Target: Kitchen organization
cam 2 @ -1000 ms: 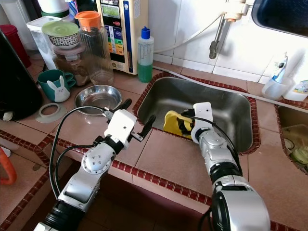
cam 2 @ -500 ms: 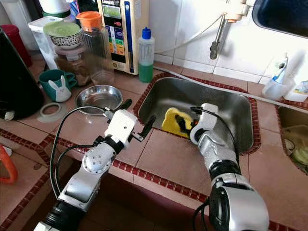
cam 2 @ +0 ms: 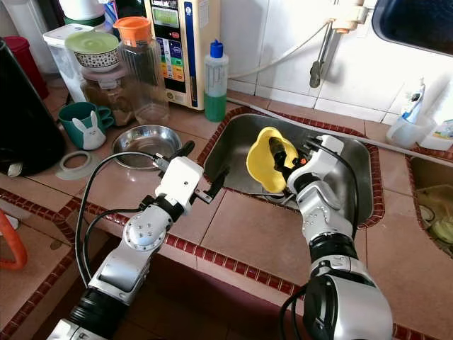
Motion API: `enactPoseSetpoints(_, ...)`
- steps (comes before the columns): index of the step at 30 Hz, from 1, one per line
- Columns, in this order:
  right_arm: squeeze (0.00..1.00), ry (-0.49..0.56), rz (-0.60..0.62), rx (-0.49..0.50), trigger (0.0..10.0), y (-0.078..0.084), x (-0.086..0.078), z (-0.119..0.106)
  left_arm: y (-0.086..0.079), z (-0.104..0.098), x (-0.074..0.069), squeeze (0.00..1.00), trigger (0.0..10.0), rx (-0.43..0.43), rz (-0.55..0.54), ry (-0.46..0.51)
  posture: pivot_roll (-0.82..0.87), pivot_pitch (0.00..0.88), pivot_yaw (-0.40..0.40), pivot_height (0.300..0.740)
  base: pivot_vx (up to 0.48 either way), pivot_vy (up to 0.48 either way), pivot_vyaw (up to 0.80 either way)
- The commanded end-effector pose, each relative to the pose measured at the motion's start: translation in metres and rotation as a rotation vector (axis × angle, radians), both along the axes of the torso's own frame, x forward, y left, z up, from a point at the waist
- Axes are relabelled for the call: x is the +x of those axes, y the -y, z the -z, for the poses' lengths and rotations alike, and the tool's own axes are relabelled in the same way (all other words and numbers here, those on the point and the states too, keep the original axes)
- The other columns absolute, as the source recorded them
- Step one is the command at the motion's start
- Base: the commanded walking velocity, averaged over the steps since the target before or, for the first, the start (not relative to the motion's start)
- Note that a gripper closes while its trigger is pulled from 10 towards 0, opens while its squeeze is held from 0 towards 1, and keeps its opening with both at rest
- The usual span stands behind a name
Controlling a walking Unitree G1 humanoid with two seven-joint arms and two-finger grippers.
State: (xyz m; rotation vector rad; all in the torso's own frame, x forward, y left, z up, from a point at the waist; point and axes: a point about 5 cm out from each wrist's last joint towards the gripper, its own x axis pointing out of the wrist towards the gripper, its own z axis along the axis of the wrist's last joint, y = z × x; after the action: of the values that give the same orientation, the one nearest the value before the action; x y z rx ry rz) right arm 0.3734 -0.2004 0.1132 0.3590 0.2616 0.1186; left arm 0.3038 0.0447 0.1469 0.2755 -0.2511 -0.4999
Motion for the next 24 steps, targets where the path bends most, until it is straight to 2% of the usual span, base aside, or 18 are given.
enactPoseSetpoints(1,0.00,-0.200,-0.072,-0.145,10.0,-0.003,-0.009,0.025,0.003,-0.003,0.003,0.00,10.0,0.003,0.003,0.012,0.07,0.000,-0.033,0.740,0.000,0.000,0.00)
enactPoseSetpoints(3,0.00,-0.182,0.022,0.010,10.0,0.003,-0.007,0.019,0.003,-0.003,0.004,0.00,10.0,0.003,0.003,0.013,0.08,0.000,-0.034,0.740,0.000,0.000,0.00)
enactPoseSetpoints(4,0.00,-0.186,0.040,0.054,10.0,0.004,-0.006,0.019,0.003,-0.003,0.004,0.00,10.0,0.004,0.002,0.013,0.07,0.000,-0.035,0.740,0.000,0.000,0.00)
enactPoseSetpoints(5,0.00,-0.194,-0.001,-0.034,10.0,0.004,-0.008,0.021,0.002,-0.003,0.004,0.00,10.0,0.003,-0.002,0.012,0.07,0.000,-0.035,0.740,0.000,0.000,0.00)
enactPoseSetpoints(7,0.00,-0.194,-0.106,-0.098,10.0,-0.003,-0.009,0.022,0.001,-0.002,0.004,0.00,10.0,0.004,-0.004,0.012,0.08,0.000,-0.035,0.740,0.000,0.000,0.00)
enactPoseSetpoints(10,0.00,-0.188,-0.029,-0.131,10.0,0.006,-0.007,0.018,0.000,0.000,0.003,0.00,10.0,0.006,-0.008,0.005,0.07,0.000,-0.037,0.740,0.000,0.000,0.00)
enactPoseSetpoints(15,0.00,-0.203,-0.046,-0.142,10.0,0.004,-0.007,0.020,0.001,0.001,0.003,0.00,10.0,0.006,-0.008,0.002,0.07,0.000,-0.040,0.740,0.000,0.000,0.00)
enactPoseSetpoints(16,0.00,-0.202,-0.068,-0.169,10.0,0.003,-0.008,0.021,0.001,0.001,0.003,0.00,10.0,0.004,-0.009,0.002,0.07,0.000,-0.039,0.740,0.000,0.000,0.00)
enactPoseSetpoints(17,0.00,-0.190,-0.094,-0.239,10.0,0.003,-0.008,0.021,0.001,0.001,0.003,0.00,10.0,0.004,-0.011,0.001,0.07,0.000,-0.039,0.740,0.000,0.000,0.00)
enactPoseSetpoints(19,0.00,-0.150,-0.100,-0.295,10.0,0.002,-0.006,0.017,0.001,0.001,0.004,0.00,10.0,0.003,-0.012,0.002,0.07,0.000,-0.038,0.740,0.000,0.000,0.00)
enactPoseSetpoints(20,0.00,-0.032,-0.074,-0.212,10.0,0.000,0.000,0.001,0.000,0.000,0.004,0.00,10.0,0.003,-0.022,0.009,0.07,0.000,-0.036,0.740,0.000,0.000,0.00)
enactPoseSetpoints(21,0.00,-0.032,-0.074,-0.212,10.0,0.000,0.000,0.001,0.000,0.000,0.004,0.00,10.0,0.003,-0.022,0.009,0.07,0.000,-0.036,0.740,0.000,0.000,0.00)
enactPoseSetpoints(23,0.00,0.059,-0.072,-0.129,10.0,-0.003,0.004,-0.012,-0.001,-0.001,0.005,0.00,10.0,0.005,-0.027,0.015,0.07,0.000,-0.033,0.740,0.000,0.000,0.00)
enactPoseSetpoints(24,0.00,0.082,-0.074,-0.121,10.0,-0.004,0.005,-0.015,-0.001,-0.002,0.005,0.00,10.0,0.001,-0.030,0.016,0.07,0.000,-0.030,0.740,0.000,0.000,0.00)
